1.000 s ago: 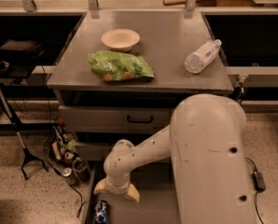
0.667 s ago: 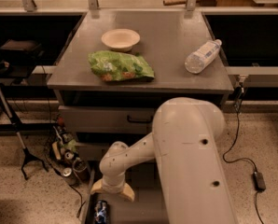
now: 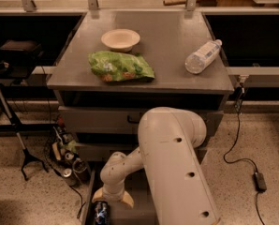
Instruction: Pick pepsi can from bottom drawer and place on counter
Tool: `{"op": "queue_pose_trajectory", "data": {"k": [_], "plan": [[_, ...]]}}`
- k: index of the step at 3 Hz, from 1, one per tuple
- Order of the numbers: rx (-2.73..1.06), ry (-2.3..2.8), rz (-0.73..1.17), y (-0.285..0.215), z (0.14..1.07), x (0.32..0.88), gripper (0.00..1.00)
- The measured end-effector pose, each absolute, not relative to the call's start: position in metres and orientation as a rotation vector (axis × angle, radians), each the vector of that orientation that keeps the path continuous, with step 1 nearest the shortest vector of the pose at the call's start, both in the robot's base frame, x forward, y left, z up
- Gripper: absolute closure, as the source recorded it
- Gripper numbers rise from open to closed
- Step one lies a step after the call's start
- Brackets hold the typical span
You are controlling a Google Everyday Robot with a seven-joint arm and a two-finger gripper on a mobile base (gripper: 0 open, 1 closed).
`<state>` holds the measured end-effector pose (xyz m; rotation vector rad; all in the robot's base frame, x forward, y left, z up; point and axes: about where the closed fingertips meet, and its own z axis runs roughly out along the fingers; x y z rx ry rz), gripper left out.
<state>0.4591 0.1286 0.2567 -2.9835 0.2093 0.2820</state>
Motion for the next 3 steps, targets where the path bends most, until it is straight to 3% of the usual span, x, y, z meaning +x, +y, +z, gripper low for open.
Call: {"op": "queue_pose_trajectory", "data": {"k": [3], "plan": [[-2.998,0.303,0.132,0.152,0.193,0.46,0.0]]}}
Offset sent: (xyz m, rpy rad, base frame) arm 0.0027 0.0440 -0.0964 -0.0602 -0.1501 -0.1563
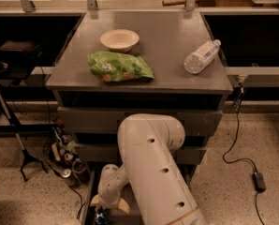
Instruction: Pick pepsi can from bottom drawer and place on counter
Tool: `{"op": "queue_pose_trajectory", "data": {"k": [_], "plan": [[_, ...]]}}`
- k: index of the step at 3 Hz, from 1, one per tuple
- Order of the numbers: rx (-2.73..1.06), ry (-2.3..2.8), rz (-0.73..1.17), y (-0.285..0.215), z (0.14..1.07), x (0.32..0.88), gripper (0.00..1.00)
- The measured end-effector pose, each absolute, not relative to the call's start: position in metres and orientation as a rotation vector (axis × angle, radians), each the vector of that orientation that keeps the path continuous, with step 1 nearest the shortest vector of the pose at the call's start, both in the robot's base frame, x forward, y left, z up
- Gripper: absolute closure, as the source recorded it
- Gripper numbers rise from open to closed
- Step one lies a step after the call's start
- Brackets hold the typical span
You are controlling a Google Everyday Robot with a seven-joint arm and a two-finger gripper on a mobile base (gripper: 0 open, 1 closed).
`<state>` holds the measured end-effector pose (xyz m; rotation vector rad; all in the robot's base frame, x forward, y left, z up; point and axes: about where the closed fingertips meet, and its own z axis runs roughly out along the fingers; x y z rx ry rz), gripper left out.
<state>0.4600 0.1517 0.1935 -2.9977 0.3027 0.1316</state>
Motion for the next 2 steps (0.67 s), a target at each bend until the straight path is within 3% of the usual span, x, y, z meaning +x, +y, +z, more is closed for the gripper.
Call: {"op": "queue_pose_trajectory", "data": {"k": [2], "plan": [[-2.997,0.272,0.148,0.1553,0.1896,0.4586,0.0]]}}
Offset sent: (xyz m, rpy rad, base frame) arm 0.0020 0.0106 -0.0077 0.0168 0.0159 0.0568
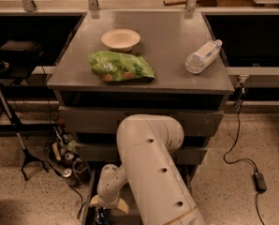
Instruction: Pick pepsi can from bottom drawer and place on counter
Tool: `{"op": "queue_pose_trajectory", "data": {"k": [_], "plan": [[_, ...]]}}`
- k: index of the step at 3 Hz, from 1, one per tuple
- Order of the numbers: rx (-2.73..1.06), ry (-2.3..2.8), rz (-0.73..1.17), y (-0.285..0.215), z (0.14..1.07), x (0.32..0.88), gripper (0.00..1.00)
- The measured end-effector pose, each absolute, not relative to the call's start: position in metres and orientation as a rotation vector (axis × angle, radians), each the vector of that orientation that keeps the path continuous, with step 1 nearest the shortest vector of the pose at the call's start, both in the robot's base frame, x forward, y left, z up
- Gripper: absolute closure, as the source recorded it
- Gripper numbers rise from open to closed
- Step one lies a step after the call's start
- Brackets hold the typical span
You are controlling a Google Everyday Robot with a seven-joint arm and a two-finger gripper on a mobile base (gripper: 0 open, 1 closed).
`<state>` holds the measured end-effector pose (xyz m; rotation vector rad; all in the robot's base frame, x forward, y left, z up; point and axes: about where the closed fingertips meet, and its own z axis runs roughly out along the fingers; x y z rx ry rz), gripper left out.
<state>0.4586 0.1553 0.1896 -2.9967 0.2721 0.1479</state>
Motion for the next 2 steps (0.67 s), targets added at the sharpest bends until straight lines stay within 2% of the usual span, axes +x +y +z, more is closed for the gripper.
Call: {"op": "queue_pose_trajectory", "data": {"k": [1,2], "plan": [[-2.988,0.226,0.177,0.16,0.173,0.458,0.0],[-2.995,0.26,0.219,0.136,0.165,0.432,0.0]]}}
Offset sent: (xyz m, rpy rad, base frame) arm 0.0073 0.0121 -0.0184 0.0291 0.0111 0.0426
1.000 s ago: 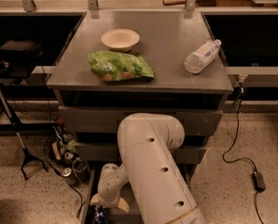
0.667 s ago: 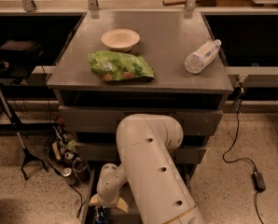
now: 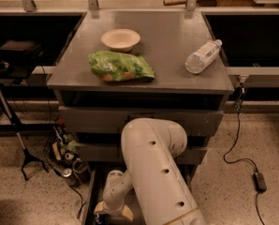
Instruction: Pick pepsi can from bottom drawer and place on counter
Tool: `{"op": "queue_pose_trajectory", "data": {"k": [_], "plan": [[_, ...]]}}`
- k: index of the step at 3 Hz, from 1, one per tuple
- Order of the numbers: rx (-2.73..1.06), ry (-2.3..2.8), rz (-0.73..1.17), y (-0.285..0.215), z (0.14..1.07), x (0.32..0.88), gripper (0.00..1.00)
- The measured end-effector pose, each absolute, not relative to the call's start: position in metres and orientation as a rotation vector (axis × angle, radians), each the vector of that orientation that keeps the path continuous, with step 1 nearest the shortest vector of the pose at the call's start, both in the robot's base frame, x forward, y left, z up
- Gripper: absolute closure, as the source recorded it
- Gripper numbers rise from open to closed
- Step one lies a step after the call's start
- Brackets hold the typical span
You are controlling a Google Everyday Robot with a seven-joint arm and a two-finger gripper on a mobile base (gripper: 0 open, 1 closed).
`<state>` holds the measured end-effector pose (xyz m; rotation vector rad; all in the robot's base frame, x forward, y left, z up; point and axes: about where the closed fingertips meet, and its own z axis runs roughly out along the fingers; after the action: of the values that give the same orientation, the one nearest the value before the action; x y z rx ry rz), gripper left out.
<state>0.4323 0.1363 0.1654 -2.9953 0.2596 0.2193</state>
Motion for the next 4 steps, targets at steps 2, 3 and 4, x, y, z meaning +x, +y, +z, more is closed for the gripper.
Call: {"op": "queue_pose_trajectory", "data": {"k": [2,3,4], "plan": [[-2.989,0.224,0.241,0.137,0.159,0.426,0.0],[-2.983,0.188,0.267,0.146,0.142,0.432,0.0],[-2.975,0.175,0.281,0.157,0.129,0.441,0.0]]}}
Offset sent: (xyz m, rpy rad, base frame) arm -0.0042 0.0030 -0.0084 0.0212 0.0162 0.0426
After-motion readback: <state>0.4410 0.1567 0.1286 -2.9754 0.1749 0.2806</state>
